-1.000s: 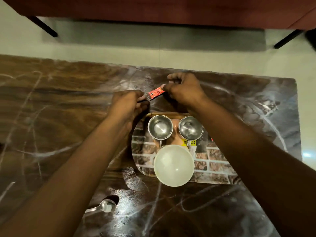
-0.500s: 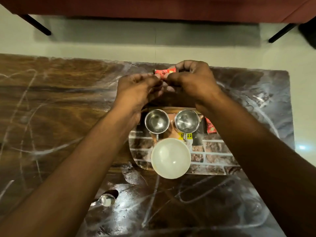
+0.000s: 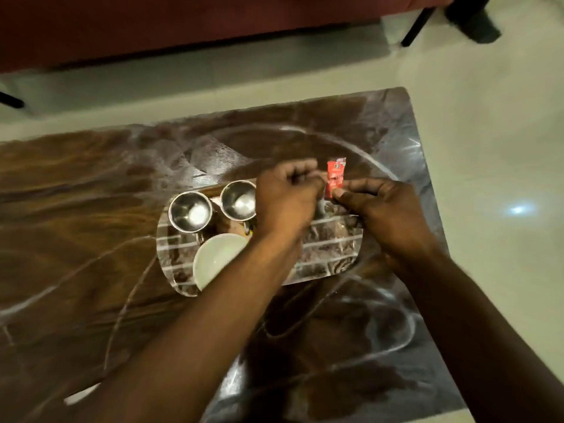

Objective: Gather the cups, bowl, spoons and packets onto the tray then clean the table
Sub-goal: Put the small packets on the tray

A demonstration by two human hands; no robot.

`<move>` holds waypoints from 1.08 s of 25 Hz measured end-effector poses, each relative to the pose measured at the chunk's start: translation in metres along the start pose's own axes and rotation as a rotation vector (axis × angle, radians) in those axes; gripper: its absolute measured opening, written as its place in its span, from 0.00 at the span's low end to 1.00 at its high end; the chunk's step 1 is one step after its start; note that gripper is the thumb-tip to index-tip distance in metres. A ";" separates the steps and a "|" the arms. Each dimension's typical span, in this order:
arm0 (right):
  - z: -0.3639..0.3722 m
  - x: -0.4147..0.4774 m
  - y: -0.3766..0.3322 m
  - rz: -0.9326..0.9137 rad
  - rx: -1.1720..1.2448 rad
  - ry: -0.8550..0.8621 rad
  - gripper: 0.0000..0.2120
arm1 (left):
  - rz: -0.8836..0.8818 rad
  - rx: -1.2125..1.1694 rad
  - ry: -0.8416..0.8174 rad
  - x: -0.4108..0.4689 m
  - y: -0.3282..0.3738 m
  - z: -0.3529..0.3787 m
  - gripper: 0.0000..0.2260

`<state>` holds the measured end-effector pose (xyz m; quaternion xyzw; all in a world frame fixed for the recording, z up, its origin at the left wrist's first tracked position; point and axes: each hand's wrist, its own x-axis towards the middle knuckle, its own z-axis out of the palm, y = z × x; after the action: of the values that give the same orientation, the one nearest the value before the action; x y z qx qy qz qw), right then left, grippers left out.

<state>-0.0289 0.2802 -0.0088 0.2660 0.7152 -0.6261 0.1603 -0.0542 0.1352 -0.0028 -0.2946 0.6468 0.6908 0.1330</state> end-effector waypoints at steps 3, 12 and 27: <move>0.000 0.008 0.020 0.005 -0.145 0.018 0.03 | -0.062 0.069 0.135 -0.029 -0.052 0.014 0.11; 0.018 0.036 0.035 0.019 -0.348 0.015 0.09 | -0.287 -0.328 0.325 -0.030 -0.080 0.030 0.07; 0.017 0.029 0.030 -0.121 -0.544 0.071 0.06 | -0.237 -0.246 0.385 -0.018 -0.090 0.032 0.07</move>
<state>-0.0372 0.2712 -0.0520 0.1919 0.8768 -0.4097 0.1629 0.0030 0.1811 -0.0659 -0.5084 0.5324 0.6749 0.0503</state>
